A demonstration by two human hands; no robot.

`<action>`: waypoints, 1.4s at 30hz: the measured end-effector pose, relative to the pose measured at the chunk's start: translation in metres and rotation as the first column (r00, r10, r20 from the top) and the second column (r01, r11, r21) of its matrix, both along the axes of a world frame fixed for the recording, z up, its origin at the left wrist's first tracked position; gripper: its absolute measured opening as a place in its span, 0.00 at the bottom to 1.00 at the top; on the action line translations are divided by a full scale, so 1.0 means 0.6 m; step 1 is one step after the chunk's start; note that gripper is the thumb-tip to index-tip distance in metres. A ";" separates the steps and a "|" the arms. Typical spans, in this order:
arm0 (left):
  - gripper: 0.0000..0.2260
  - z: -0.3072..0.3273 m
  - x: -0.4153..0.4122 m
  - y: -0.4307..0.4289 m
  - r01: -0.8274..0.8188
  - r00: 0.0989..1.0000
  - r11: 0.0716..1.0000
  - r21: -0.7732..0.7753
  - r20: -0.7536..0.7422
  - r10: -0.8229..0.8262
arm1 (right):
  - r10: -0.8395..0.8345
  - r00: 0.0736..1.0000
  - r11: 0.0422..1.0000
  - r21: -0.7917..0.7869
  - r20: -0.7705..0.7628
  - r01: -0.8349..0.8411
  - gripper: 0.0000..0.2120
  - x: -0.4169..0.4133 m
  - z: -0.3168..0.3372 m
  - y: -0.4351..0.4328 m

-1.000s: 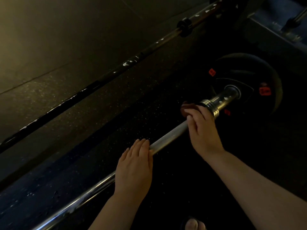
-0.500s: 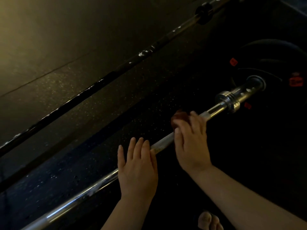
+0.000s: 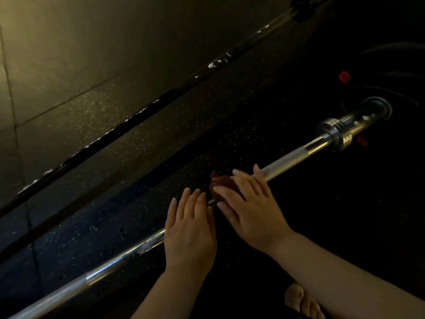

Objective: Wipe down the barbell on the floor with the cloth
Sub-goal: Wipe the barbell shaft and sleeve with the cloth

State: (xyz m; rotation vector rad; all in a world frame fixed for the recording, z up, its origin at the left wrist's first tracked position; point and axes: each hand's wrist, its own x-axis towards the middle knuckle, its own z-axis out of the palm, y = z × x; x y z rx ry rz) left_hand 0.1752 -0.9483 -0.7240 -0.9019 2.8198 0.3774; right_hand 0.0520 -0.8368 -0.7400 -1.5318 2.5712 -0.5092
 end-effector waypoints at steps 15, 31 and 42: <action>0.28 -0.002 -0.019 0.005 -0.049 0.999 0.999 -0.003 -0.001 0.049 | -0.379 0.911 0.914 -0.086 0.165 0.396 0.17 -0.042 0.001 0.015; 0.24 0.033 -0.053 0.009 0.025 0.990 0.997 0.067 0.137 -0.034 | 0.019 1.000 1.000 -0.022 0.019 -0.019 0.17 -0.046 -0.001 0.024; 0.27 0.032 -0.093 0.016 0.134 0.983 0.986 0.098 0.115 -0.145 | -0.020 0.999 0.998 -0.067 -0.026 0.019 0.17 -0.063 -0.026 0.047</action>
